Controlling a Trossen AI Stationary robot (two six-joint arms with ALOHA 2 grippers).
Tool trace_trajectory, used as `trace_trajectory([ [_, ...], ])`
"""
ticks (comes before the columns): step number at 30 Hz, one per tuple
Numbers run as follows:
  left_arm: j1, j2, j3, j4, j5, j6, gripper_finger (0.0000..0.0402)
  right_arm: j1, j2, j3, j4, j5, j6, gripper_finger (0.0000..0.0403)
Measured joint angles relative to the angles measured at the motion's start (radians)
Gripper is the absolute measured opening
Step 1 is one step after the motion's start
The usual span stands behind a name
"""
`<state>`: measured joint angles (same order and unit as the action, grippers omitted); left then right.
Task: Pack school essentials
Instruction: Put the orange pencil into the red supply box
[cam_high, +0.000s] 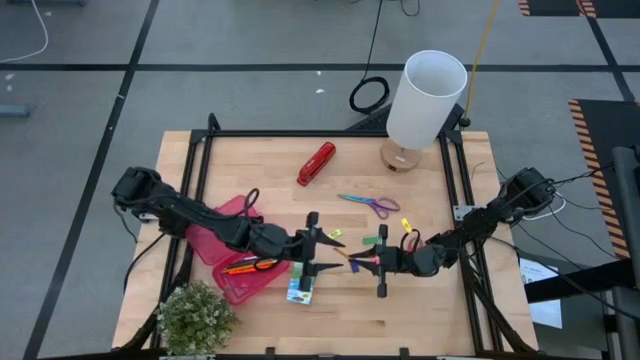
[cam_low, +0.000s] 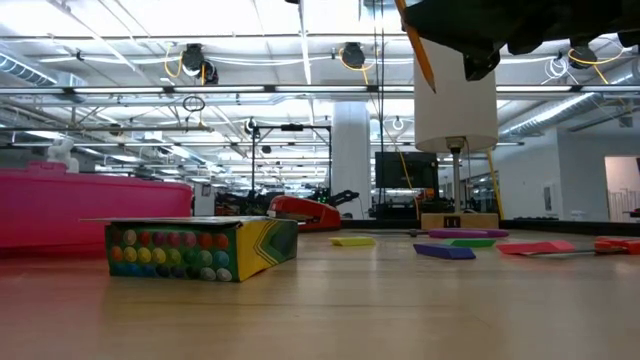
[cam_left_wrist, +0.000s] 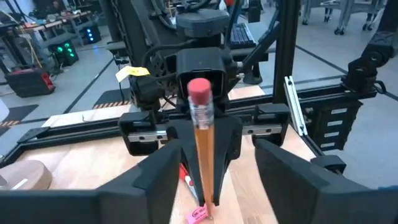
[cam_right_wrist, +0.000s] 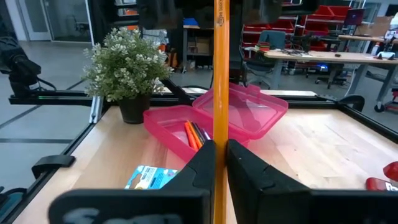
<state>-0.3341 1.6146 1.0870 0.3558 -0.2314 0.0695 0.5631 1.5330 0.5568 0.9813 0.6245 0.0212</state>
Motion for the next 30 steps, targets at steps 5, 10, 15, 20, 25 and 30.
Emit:
trace_trajectory([
  [5,0.000,0.000,0.000,0.014,-0.003,0.001,0.0131,-0.005,0.000,0.000,0.000,0.001,0.001,0.0020],
  [10,0.006,0.000,0.000,-0.005,-0.003,0.000,0.0058,-0.006,0.000,0.000,0.001,0.001,0.000,0.0020],
  [15,0.009,-0.001,0.000,-0.026,0.022,-0.001,0.0013,-0.005,0.000,0.000,0.001,0.003,-0.003,0.0037],
  [20,0.016,-0.016,0.000,-0.075,0.056,-0.027,0.0036,-0.006,0.000,0.000,0.002,0.006,0.001,0.0097],
  [25,0.019,-0.069,0.000,-0.197,0.058,-0.038,0.0030,-0.006,0.000,0.001,-0.010,0.006,0.013,0.0165],
  [30,0.013,-0.142,0.001,-0.319,0.058,-0.083,0.0013,-0.007,0.000,0.001,-0.066,0.007,0.046,0.0201],
])
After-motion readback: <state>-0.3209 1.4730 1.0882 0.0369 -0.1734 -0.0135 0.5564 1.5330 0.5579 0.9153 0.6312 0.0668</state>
